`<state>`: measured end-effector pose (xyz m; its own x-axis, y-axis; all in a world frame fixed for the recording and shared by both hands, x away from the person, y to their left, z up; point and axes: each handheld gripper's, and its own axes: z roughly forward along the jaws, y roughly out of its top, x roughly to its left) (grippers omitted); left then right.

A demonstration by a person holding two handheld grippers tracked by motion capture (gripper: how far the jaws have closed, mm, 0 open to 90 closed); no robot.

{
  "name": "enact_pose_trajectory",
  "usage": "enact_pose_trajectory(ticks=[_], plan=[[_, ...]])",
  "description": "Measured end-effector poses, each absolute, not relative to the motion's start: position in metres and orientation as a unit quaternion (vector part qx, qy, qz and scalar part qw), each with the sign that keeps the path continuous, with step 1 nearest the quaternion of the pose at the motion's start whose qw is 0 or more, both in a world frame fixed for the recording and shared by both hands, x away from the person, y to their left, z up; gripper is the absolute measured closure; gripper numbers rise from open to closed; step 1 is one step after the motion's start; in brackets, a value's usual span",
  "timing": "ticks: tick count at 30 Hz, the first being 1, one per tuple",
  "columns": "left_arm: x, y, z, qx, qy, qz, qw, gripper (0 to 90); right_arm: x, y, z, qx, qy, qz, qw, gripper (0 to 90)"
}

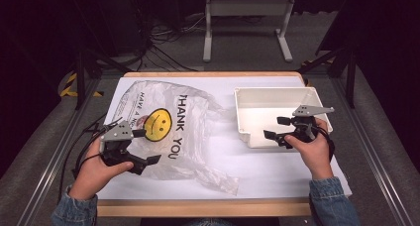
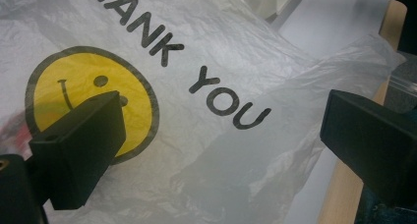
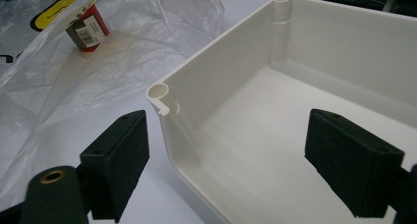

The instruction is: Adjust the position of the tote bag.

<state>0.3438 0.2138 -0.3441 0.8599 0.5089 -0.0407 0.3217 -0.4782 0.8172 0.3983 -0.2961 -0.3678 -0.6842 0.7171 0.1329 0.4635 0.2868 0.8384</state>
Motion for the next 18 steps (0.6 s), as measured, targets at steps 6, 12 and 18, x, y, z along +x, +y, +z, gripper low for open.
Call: enact_pose_trajectory(ticks=[6, 12, 18], plan=[[0.342, 0.205, -0.349, 0.865, 0.208, 0.103, 0.444, 3.0, 0.398, -0.296, -0.369, 0.373, 0.794, 0.461, 0.136, 16.8], [0.334, 0.196, -0.347, 0.880, 0.155, 0.085, 0.442, 2.5, 0.398, -0.295, -0.368, 0.373, 0.795, 0.460, 0.134, 16.5], [0.333, 0.189, -0.353, 0.887, 0.141, 0.074, 0.433, 2.1, 0.398, -0.295, -0.369, 0.372, 0.796, 0.458, 0.136, 14.8]])
